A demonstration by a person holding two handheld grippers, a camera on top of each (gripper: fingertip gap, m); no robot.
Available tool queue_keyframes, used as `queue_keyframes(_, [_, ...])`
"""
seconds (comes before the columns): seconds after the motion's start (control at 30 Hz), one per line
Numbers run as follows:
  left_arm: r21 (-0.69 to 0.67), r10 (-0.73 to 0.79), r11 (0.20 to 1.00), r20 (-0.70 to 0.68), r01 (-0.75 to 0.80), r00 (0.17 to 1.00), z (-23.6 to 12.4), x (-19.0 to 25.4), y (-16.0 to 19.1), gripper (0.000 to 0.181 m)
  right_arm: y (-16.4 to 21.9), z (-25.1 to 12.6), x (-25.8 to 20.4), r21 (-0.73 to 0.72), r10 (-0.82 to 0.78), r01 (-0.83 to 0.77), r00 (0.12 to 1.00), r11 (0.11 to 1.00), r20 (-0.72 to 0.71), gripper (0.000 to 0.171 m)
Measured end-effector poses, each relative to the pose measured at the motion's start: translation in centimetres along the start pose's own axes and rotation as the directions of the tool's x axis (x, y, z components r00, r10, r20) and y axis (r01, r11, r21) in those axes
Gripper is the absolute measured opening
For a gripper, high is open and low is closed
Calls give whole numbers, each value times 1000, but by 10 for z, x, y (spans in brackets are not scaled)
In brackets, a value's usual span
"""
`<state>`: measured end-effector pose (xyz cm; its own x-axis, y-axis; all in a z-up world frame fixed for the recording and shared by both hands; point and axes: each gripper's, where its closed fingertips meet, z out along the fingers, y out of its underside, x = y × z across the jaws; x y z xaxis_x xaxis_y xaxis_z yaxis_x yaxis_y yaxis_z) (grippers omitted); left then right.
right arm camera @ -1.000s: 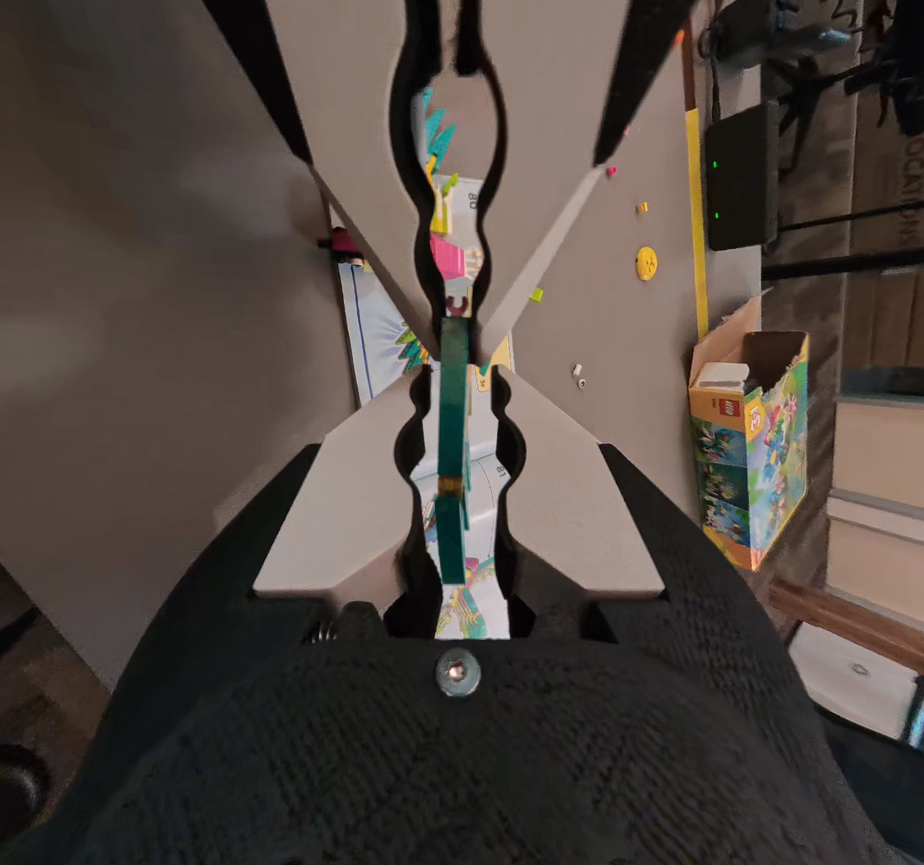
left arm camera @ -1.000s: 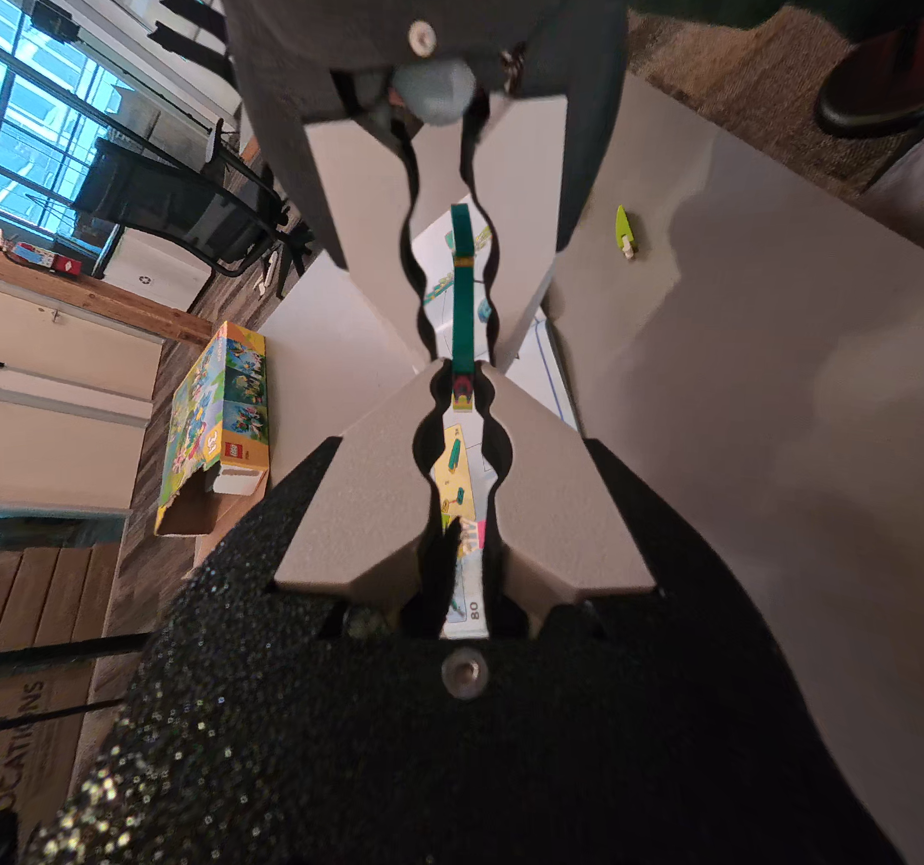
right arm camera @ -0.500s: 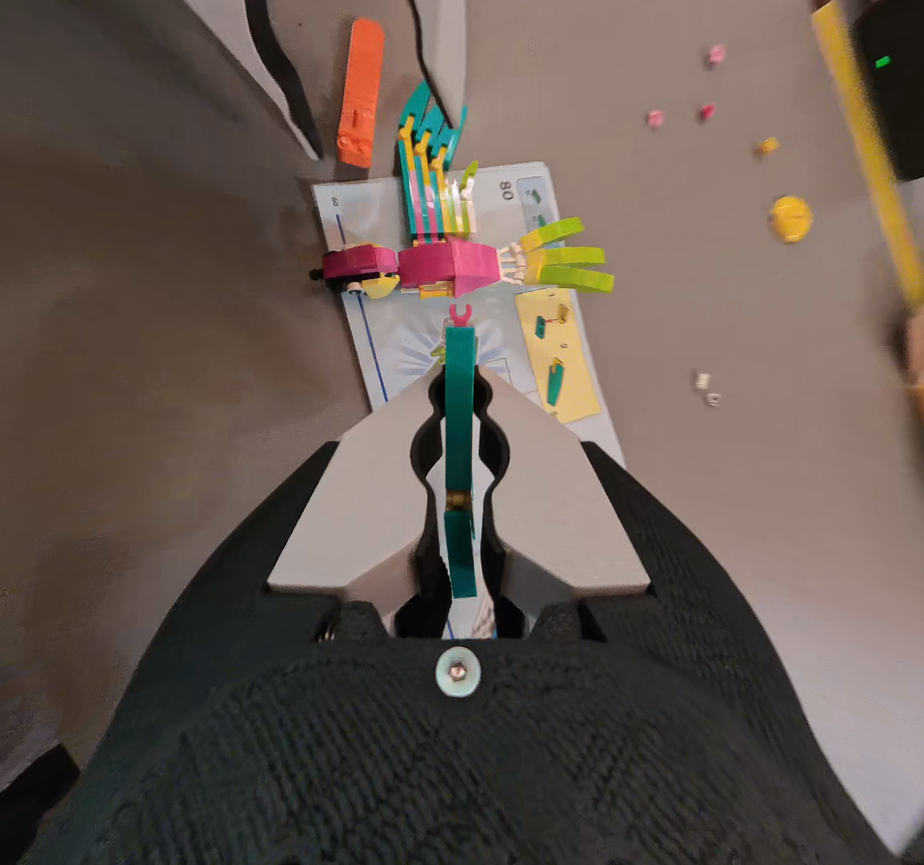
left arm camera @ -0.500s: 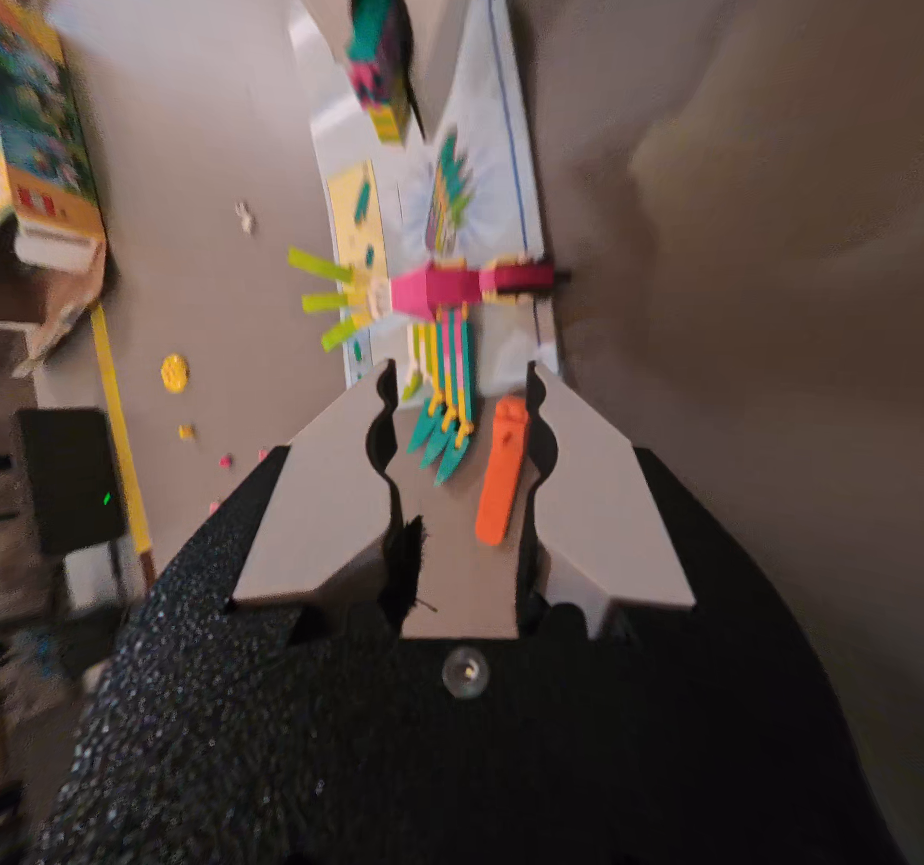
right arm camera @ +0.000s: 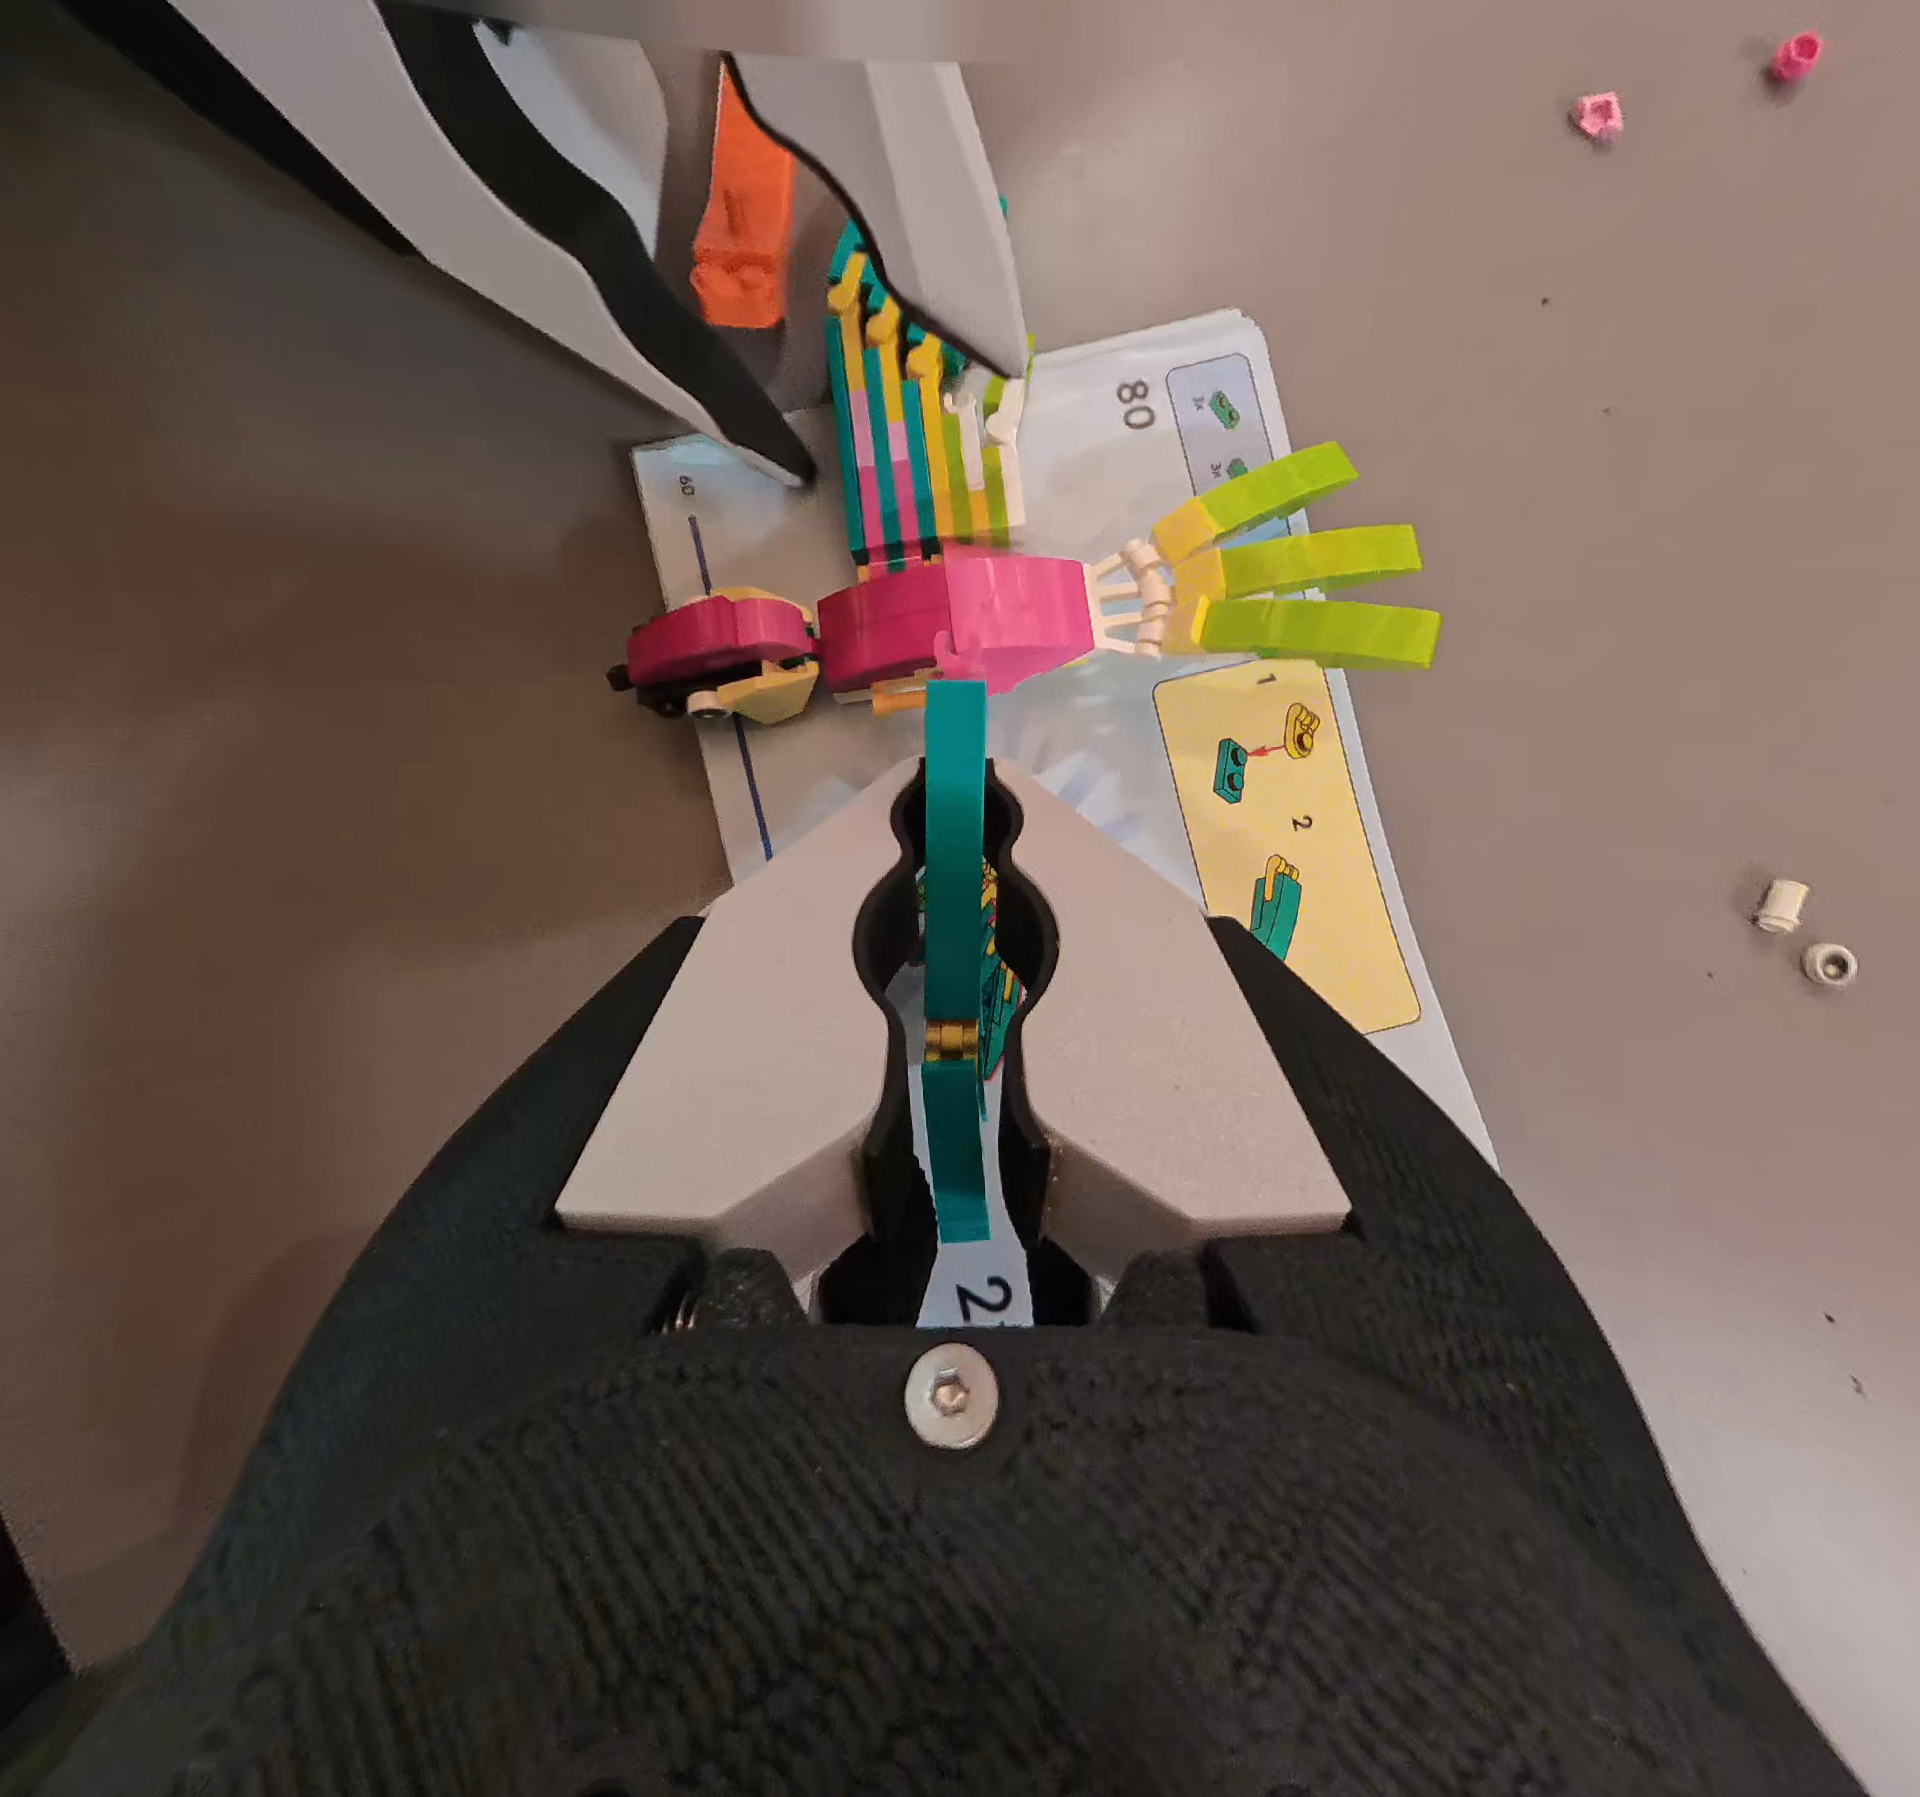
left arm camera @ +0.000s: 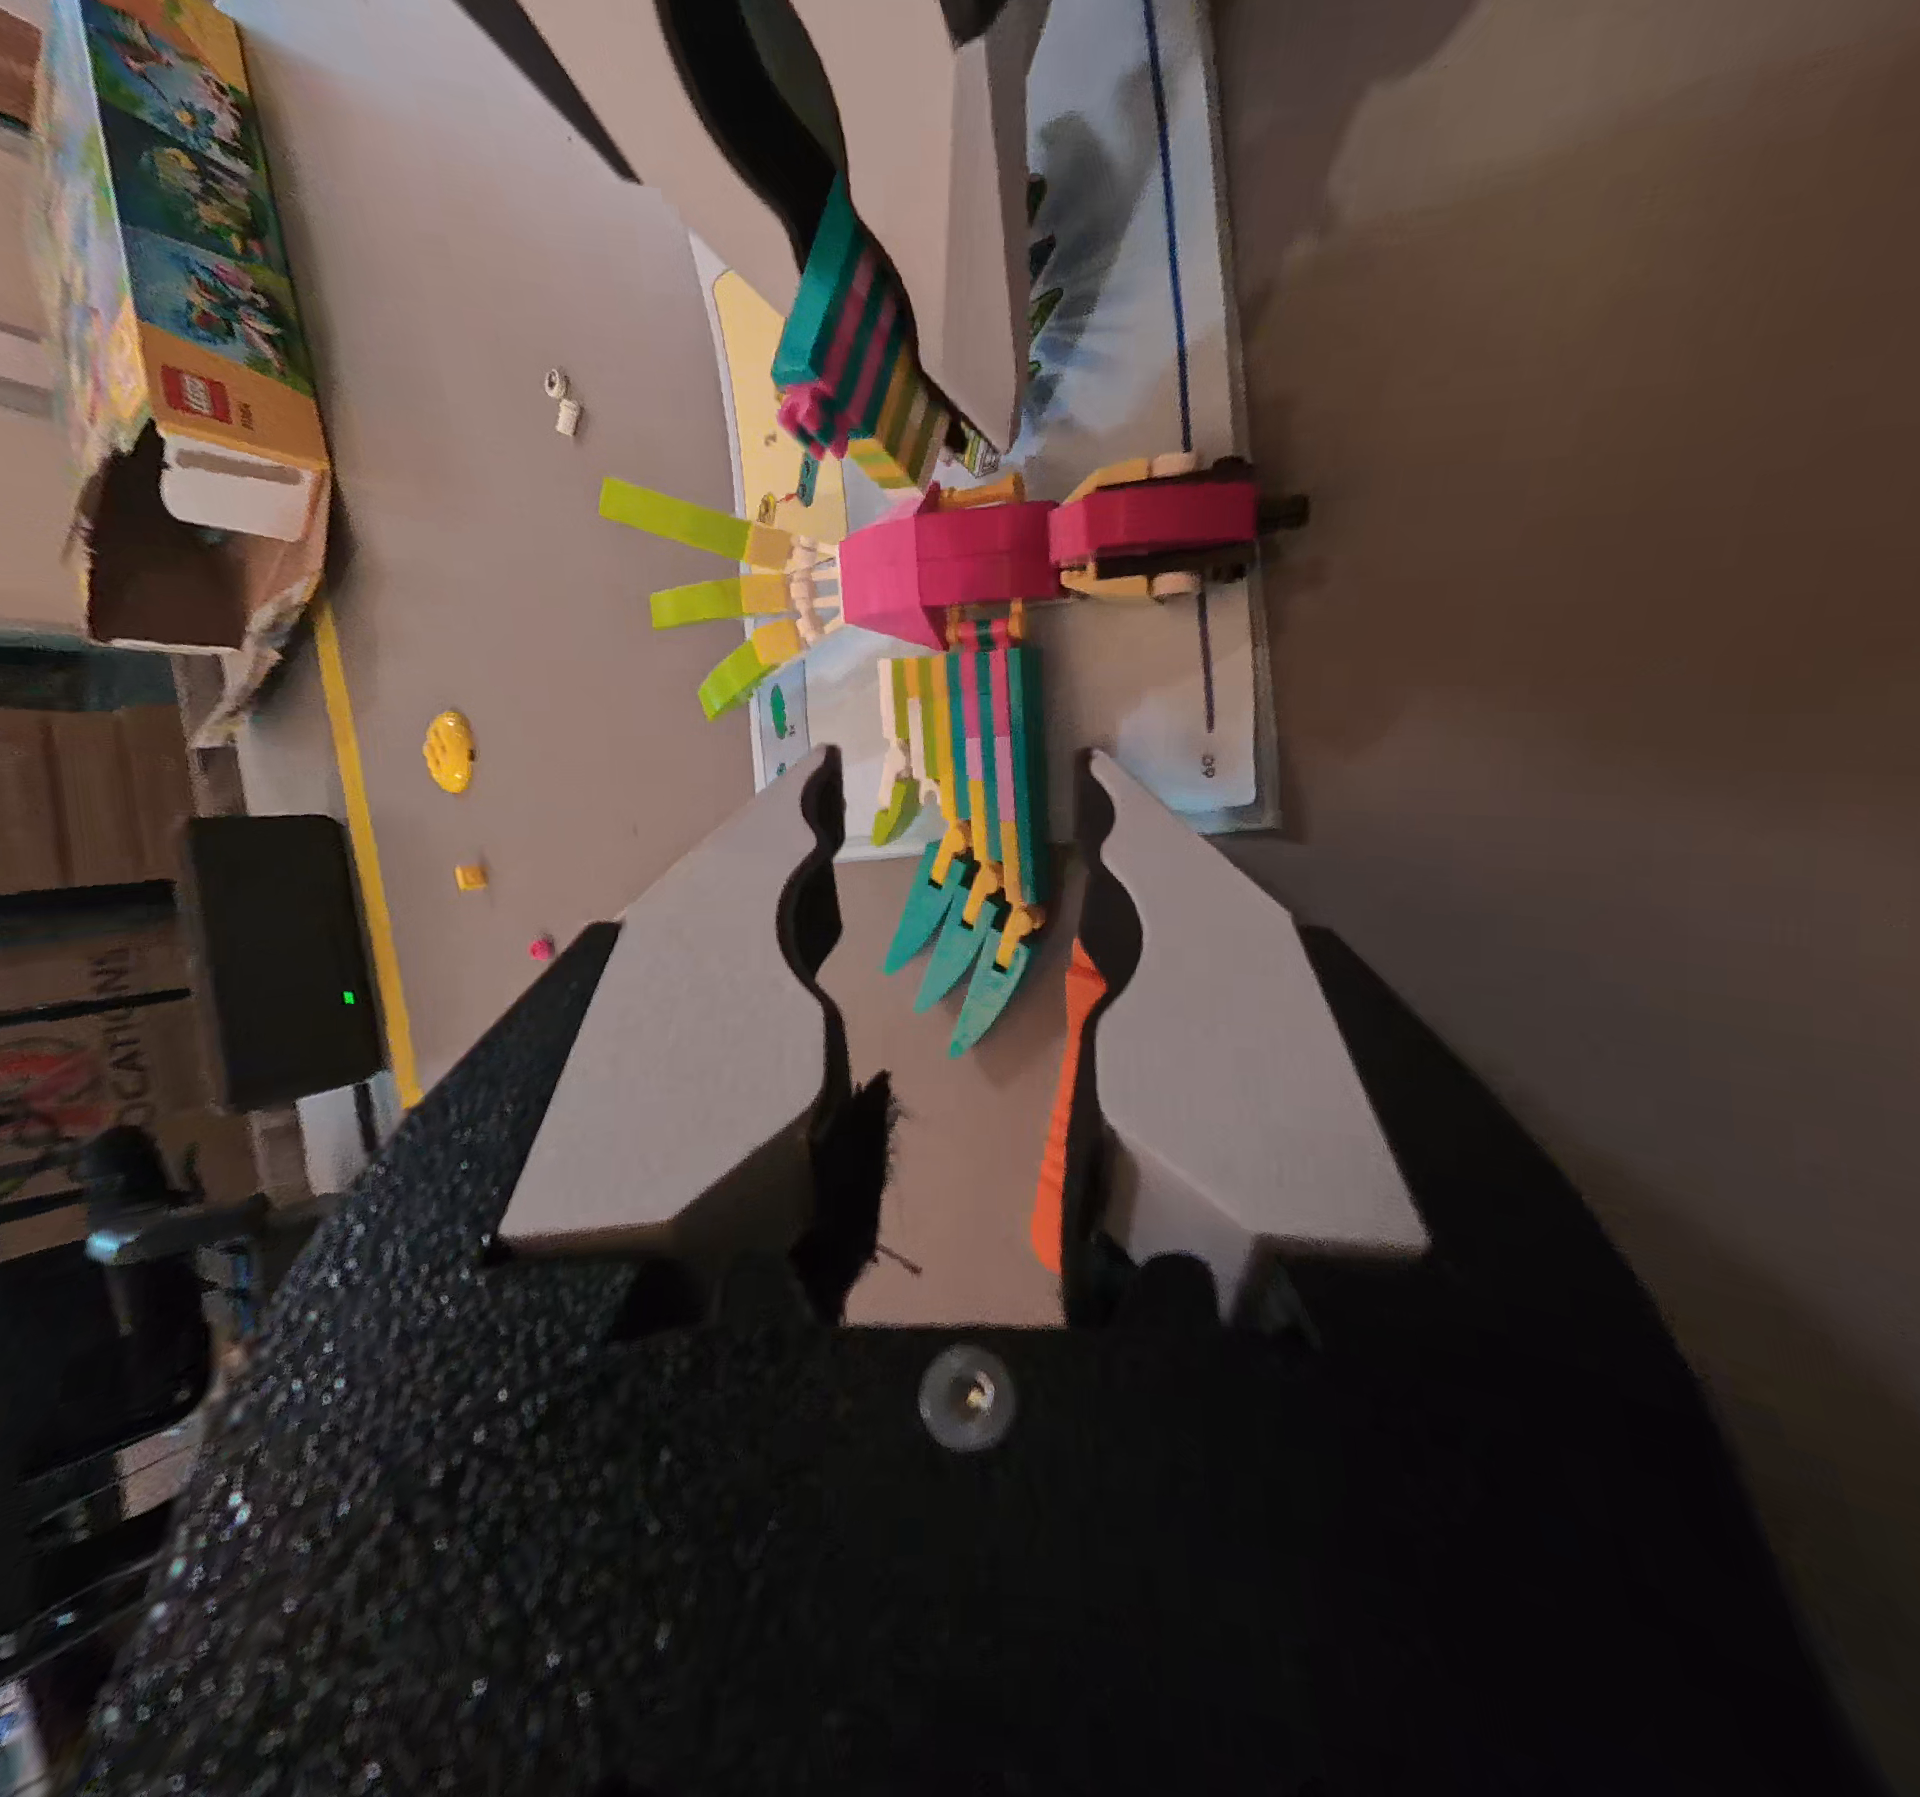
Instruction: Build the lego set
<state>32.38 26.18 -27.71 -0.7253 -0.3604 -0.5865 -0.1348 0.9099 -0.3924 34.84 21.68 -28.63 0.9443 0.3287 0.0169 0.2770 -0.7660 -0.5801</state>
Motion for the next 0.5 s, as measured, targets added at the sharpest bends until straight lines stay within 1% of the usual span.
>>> queue_keyframes(0.17, [-28, 106, 994, 55, -104, 993, 5, -3, -3, 33, -1, -9, 5, 30, -42, 43, 998, 999, -41, 6])
queue_keyframes(0.3, [-65, 165, 985, 63, -161, 984, 9, 0, 0, 15, -4, -14, 12, 72, -70, 76, 994, 994, -89, 6])
queue_keyframes(0.33, [-78, 170, 983, 69, -165, 983, 10, 0, 1, 11, -4, -15, 13, 80, -75, 83, 993, 993, -93, 6])
queue_keyframes(0.4, [-98, 173, 982, 94, -163, 981, 10, -4, 3, 8, -4, -18, 17, 94, -89, 101, 988, 990, -130, 6])
queue_keyframes(0.5, [-81, 109, 992, 133, -98, 985, 2, -13, 0, 6, -5, -21, 21, 114, -119, 139, 978, 984, -172, 6])
